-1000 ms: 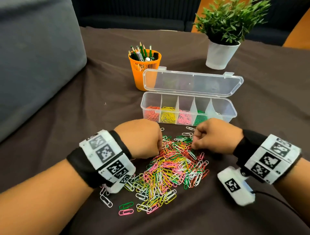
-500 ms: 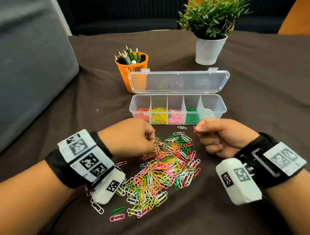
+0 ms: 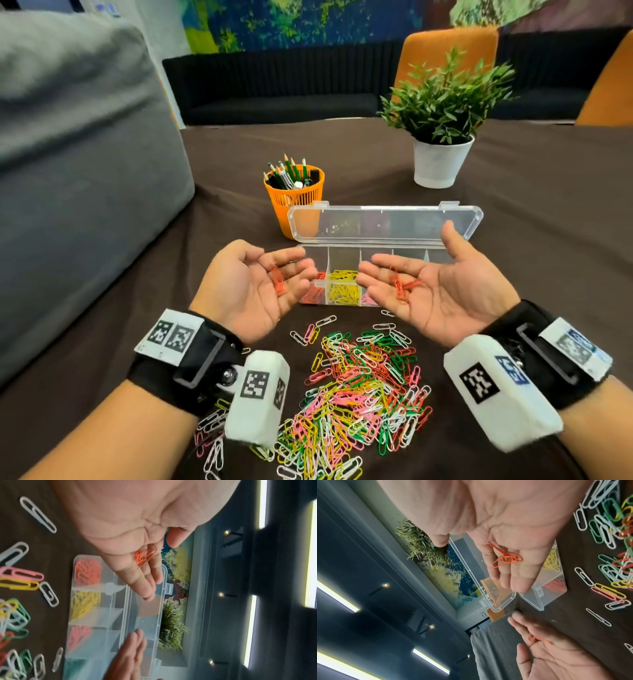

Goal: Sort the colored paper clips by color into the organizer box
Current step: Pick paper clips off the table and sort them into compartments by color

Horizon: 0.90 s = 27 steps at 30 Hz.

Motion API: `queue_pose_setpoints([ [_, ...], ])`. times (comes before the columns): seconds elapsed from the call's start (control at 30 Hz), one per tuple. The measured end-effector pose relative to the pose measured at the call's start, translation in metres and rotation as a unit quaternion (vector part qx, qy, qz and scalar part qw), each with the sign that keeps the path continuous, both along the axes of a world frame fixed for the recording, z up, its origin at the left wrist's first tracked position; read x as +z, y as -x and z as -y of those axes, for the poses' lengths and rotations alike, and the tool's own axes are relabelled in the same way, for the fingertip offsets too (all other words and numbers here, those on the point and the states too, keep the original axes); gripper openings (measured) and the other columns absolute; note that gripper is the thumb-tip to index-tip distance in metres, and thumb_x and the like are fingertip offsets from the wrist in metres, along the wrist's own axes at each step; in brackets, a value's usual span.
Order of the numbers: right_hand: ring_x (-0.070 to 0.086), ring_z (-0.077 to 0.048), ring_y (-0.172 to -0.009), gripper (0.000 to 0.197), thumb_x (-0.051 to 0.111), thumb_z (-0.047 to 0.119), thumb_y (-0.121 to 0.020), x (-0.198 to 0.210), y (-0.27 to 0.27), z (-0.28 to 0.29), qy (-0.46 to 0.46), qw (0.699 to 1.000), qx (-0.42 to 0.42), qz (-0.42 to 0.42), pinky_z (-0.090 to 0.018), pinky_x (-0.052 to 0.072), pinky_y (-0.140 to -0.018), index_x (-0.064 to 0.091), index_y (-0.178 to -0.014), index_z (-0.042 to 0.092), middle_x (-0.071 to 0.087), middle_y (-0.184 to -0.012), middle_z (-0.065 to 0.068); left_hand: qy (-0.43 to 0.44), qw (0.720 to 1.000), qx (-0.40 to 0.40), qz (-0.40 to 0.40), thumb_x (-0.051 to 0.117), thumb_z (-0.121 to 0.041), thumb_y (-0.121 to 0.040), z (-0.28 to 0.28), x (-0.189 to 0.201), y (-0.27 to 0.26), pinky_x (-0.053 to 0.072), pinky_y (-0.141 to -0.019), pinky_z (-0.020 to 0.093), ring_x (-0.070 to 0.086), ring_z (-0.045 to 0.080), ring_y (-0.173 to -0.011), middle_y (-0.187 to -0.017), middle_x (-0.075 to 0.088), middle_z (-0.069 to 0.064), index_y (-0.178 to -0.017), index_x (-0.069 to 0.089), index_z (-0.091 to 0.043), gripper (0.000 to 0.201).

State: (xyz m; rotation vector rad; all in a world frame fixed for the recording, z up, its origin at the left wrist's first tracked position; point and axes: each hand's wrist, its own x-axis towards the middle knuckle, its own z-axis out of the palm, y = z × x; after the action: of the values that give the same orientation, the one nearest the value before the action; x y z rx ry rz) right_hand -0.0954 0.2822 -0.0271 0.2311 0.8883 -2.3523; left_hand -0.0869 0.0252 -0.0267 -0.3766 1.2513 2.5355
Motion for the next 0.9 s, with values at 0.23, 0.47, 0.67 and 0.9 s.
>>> queue_pose_setpoints([
  [0.23,0.066,-0.037,-0.103,0.093,0.038,0.078,-0.083,0.001,0.013,0.026,-0.039,0.999,-0.026,0.011,-0.045,0.057,-0.086,0.059,-0.112,-0.008,0.068,-0.110,-0.023,-0.106,0.994,0.028,0.004,0.040,-0.055,-0.099,0.001,-0.004,0.004,0.038,-0.113,0.049,0.057,0.045,-0.123,-0.127,0.061,0.031,-0.126,0.056,0.012,0.074],
  [0.47,0.030,-0.014,-0.048,0.048,0.043,0.050,-0.098,0.011,0.049,0.106,-0.187,0.971,-0.123,-0.089,-0.026,0.024,-0.048,0.039,-0.060,0.020,0.031,-0.056,0.000,-0.016,0.997,0.078,0.002,0.047,-0.069,-0.090,-0.025,0.021,0.029,0.044,-0.085,0.033,0.056,0.021,-0.079,-0.079,0.058,0.005,-0.096,0.059,-0.015,0.056],
  [0.67,0.056,-0.019,-0.065,0.059,0.038,0.053,-0.100,0.004,0.074,0.123,-0.261,0.952,-0.087,-0.134,-0.030,0.045,-0.065,0.062,-0.083,0.002,0.061,-0.073,-0.011,0.044,0.998,0.012,-0.034,0.032,-0.077,-0.089,-0.010,0.019,0.042,0.026,-0.114,0.042,0.046,0.025,-0.133,-0.131,0.057,0.013,-0.133,0.057,-0.013,0.082],
  [0.9,0.060,-0.022,-0.092,0.028,0.048,0.031,-0.100,0.016,0.057,0.102,-0.335,0.913,0.021,-0.230,-0.028,0.045,-0.080,0.065,-0.092,0.010,0.069,-0.093,-0.008,0.166,0.981,0.022,-0.094,0.051,-0.040,-0.100,0.003,0.017,0.022,0.048,-0.093,0.033,0.066,0.018,-0.099,-0.115,0.066,0.012,-0.122,0.064,-0.006,0.042],
])
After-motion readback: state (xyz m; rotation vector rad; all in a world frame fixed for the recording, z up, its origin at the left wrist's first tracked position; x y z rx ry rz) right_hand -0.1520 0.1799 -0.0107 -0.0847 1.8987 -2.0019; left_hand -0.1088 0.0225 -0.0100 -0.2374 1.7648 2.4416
